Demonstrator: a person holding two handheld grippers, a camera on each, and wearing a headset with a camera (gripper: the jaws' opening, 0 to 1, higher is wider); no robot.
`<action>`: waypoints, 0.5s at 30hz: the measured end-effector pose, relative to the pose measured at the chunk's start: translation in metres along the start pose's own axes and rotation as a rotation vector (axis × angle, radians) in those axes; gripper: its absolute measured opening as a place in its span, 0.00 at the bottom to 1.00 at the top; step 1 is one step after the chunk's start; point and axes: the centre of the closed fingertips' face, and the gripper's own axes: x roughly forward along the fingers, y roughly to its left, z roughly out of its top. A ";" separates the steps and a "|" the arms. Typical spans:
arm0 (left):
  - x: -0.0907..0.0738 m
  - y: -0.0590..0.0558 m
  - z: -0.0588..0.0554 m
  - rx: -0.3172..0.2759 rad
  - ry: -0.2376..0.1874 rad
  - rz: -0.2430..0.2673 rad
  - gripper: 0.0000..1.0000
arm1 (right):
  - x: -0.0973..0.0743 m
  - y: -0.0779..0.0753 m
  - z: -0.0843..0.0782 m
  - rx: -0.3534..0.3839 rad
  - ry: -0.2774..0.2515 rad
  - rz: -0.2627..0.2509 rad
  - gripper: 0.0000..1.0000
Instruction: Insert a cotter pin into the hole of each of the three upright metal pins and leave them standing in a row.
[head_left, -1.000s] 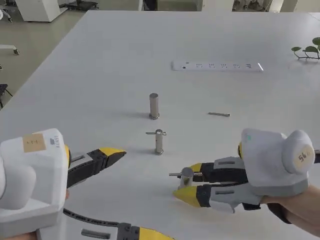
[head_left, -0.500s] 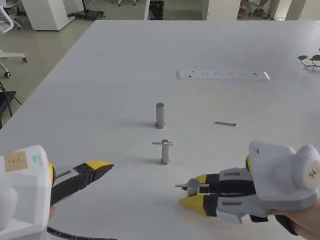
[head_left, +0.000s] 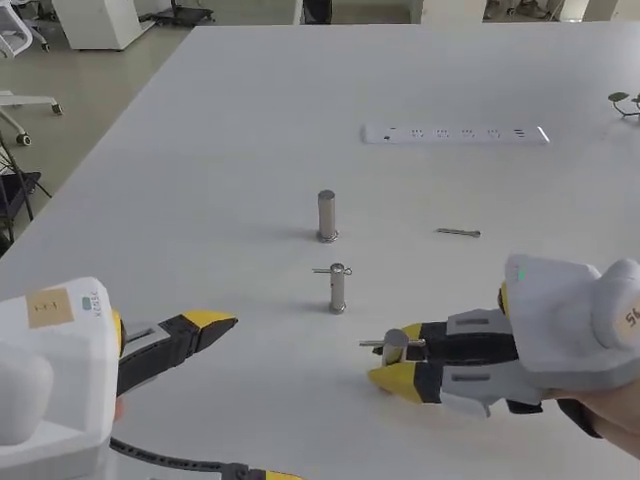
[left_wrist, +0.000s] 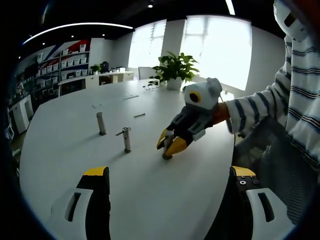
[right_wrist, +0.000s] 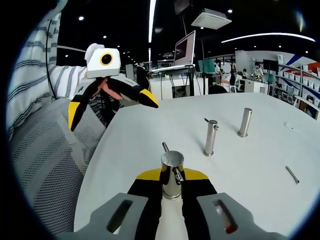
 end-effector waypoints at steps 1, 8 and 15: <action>0.000 0.000 -0.001 -0.002 0.001 0.003 0.99 | -0.001 -0.004 0.002 0.004 -0.006 -0.004 0.08; -0.003 0.007 -0.007 -0.017 0.021 0.032 0.99 | -0.011 -0.034 0.009 -0.004 -0.014 -0.056 0.08; -0.003 0.011 -0.010 -0.029 0.031 0.045 0.99 | -0.017 -0.065 0.010 0.005 -0.027 -0.111 0.08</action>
